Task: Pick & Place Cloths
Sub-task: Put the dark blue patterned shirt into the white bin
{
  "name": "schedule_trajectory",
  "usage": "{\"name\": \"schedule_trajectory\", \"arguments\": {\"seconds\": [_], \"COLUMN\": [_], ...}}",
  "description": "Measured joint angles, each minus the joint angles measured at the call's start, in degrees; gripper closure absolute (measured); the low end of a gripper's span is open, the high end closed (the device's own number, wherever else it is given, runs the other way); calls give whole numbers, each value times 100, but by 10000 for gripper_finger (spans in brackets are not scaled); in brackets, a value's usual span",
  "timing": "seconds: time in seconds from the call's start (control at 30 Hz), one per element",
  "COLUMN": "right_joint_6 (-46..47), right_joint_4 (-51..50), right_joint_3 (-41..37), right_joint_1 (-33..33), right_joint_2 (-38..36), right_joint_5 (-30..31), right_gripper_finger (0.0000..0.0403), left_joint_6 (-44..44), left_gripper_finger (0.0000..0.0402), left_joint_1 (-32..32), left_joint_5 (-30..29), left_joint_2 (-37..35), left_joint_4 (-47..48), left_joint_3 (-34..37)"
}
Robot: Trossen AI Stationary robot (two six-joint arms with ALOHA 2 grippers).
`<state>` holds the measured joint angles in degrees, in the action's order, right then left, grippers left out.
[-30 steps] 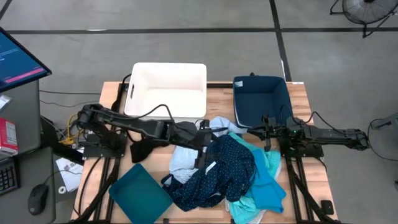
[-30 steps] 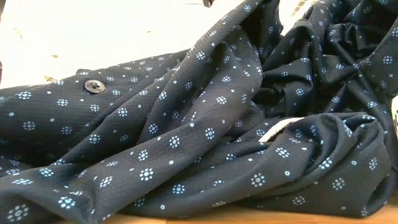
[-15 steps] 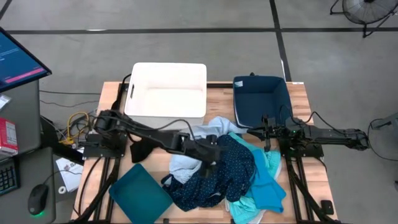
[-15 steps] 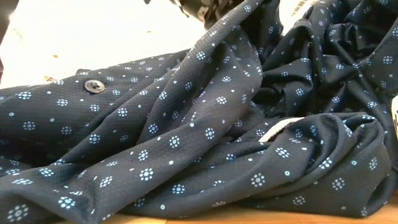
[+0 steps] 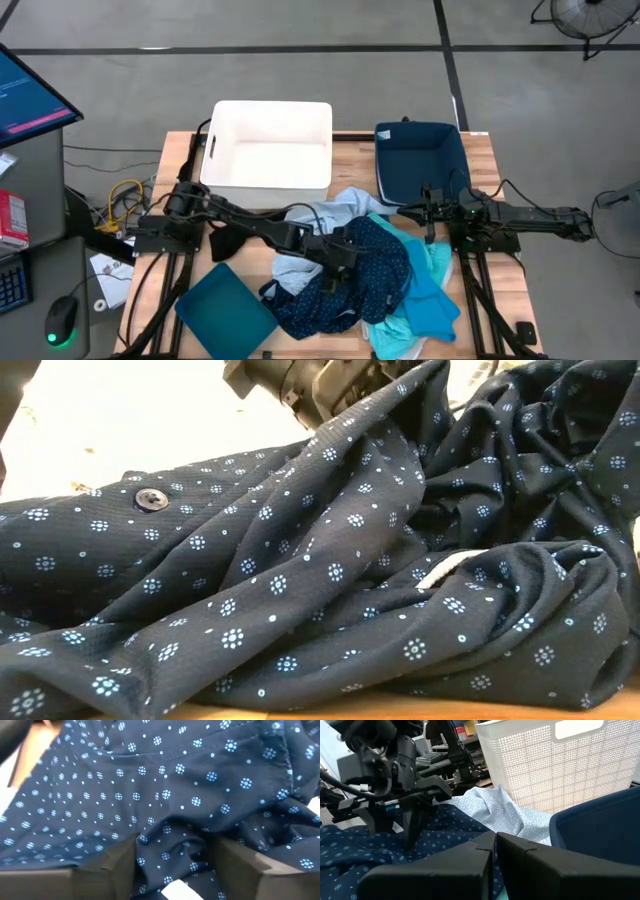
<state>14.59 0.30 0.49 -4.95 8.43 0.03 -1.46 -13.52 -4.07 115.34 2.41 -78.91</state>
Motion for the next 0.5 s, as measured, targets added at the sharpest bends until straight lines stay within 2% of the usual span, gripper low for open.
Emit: {"name": "schedule_trajectory", "arguments": {"seconds": [0.1, 0.2, 0.23, 0.37, 0.5], "right_joint_6": [0, 0, 0, 0, 0], "right_joint_4": [0, -2, -2, 2, 7], "right_joint_3": [0, 0, 0, 0, 0], "right_joint_1": [0, 0, 0, -2, 0], "right_joint_2": [0, 0, 0, -2, -2], "right_joint_5": [0, 0, 0, 0, 0], "right_gripper_finger": [387, 387, 387, 387, 387], "left_joint_6": [22, 71, 182, 322, 322], "left_gripper_finger": [270, 367, 383, 399, 401], "left_joint_1": [3, 41, 47, 57, 31], "left_joint_5": [-323, -410, -413, -502, -788], "left_joint_2": [-92, -216, -241, -301, -679], "left_joint_4": [33, -32, 2, -123, -217], "left_joint_3": [4, -9, -6, 3, 5]}}
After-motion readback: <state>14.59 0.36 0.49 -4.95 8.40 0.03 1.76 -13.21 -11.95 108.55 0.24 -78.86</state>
